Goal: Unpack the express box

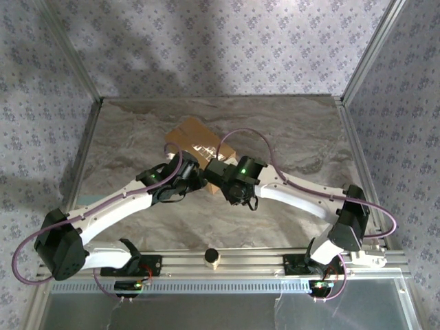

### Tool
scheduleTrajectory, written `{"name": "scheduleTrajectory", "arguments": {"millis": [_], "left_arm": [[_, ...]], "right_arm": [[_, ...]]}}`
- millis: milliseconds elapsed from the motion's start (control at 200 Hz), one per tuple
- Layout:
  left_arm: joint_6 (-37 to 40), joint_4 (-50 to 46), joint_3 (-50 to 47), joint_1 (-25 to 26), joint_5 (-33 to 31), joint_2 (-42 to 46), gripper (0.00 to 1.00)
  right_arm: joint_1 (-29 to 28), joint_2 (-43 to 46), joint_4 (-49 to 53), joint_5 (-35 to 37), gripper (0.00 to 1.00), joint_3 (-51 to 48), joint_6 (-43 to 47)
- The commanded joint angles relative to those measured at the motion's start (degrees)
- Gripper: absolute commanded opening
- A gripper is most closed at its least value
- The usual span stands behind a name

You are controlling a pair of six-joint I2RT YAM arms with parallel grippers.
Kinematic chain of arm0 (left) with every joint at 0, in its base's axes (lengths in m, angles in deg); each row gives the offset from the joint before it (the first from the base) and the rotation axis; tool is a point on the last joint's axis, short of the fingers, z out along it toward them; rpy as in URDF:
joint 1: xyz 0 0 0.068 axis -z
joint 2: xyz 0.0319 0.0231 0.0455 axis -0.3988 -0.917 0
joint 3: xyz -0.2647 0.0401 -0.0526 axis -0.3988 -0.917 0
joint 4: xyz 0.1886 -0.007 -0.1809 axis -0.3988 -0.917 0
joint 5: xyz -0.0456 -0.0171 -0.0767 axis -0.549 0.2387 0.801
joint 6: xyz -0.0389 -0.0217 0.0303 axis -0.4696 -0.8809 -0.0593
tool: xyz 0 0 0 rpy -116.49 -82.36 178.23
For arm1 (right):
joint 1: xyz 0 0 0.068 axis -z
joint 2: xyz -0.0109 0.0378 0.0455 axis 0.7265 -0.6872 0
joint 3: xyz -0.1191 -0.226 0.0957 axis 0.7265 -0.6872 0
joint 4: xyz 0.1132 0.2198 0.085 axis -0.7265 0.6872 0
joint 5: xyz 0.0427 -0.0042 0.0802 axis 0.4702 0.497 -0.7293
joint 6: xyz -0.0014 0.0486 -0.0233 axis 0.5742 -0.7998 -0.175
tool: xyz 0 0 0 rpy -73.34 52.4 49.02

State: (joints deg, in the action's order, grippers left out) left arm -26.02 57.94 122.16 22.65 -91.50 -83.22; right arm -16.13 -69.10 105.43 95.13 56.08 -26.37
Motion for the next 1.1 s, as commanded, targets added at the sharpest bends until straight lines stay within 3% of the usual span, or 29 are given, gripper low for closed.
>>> {"name": "scheduleTrajectory", "arguments": {"millis": [0, 270, 700, 925, 1094], "left_arm": [[0.62, 5.02, 2.63, 1.07, 0.39, 0.38, 0.50], [1.30, 2.27, 2.65, 1.06, -0.25, 1.80, 0.50], [6.09, -11.41, 4.71, -0.08, -1.63, 5.20, 0.53], [11.12, -14.82, 9.15, -5.67, -0.73, 7.40, 0.56], [17.28, -13.94, 16.21, -12.77, 3.11, 1.88, 0.58]], "right_arm": [[-0.36, 2.58, -6.41, -11.66, 0.00, -1.88, 6.06], [4.65, 5.22, -6.17, -9.77, 0.00, -3.63, 7.75], [10.27, 5.32, -8.51, -6.00, 0.00, -4.07, 14.86], [11.54, 5.19, -9.97, -5.00, 0.00, -4.43, 18.66], [11.70, 5.21, -11.13, -5.09, 0.00, -4.46, 20.87]]}}
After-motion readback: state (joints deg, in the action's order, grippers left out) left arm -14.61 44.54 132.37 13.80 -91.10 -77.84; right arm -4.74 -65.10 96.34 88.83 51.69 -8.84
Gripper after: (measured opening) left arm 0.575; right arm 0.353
